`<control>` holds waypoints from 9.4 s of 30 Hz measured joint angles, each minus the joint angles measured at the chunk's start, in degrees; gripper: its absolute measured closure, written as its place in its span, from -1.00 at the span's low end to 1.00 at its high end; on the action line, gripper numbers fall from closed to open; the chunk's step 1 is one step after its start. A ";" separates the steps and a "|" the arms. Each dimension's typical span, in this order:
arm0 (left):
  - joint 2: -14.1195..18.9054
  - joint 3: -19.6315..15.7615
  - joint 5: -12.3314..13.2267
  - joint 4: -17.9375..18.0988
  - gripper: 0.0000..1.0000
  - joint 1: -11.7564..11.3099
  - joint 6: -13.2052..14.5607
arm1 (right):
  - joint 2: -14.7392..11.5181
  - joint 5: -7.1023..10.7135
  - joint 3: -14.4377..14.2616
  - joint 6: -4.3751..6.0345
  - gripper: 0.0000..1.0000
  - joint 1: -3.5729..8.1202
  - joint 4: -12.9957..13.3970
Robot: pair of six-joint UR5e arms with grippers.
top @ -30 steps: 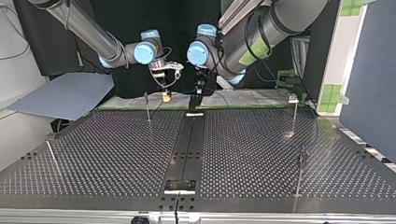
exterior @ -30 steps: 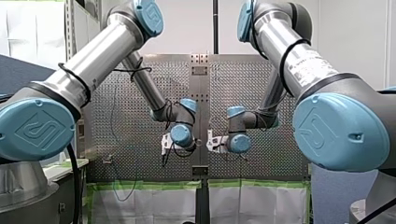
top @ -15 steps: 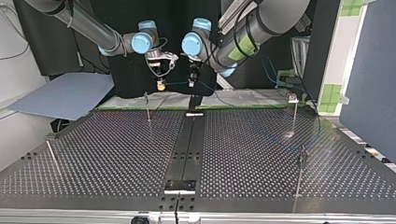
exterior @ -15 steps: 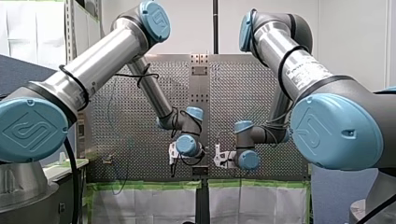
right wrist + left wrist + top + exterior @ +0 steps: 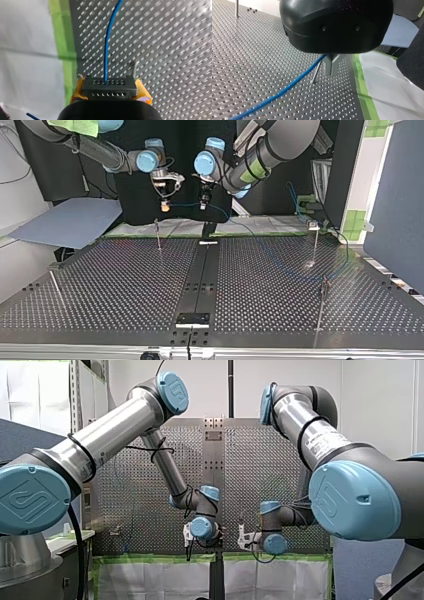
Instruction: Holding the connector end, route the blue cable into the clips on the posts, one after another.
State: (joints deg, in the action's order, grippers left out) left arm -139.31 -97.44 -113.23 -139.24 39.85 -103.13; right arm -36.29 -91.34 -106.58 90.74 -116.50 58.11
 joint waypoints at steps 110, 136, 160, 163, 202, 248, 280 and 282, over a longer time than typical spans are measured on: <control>-23.03 35.85 -3.75 -5.51 1.00 6.96 -6.55 | 2.85 35.53 -1.00 -0.43 1.00 25.54 6.03; -25.42 42.22 -2.72 -8.69 1.00 7.11 -6.56 | 3.01 38.76 1.69 -4.74 1.00 26.99 0.44; -25.77 44.07 -2.30 -9.93 1.00 6.44 -6.70 | 3.01 38.81 6.08 -8.20 1.00 26.29 -3.10; -25.77 44.32 -2.30 -9.98 1.00 6.42 -6.69 | 3.01 38.85 6.67 -8.70 1.00 26.06 -3.79; -28.23 48.39 4.59 -12.33 1.00 2.88 -8.76 | 3.01 38.24 12.00 -6.63 1.00 25.80 -6.99; -28.53 53.28 6.35 -15.11 1.00 -0.70 -9.01 | 3.01 36.30 18.89 -2.47 1.00 25.68 -6.91; -27.64 53.27 0.48 -24.60 -1.00 1.20 -2.86 | 3.18 36.76 19.07 -1.98 1.00 25.59 -7.83; -27.64 53.27 0.10 -25.91 -1.00 1.59 -1.69 | 3.18 36.76 19.07 -2.05 1.00 25.59 -8.01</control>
State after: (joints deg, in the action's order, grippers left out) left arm -166.95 -44.17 -113.13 -165.15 41.43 -104.81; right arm -33.11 -54.59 -87.51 88.69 -90.91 50.09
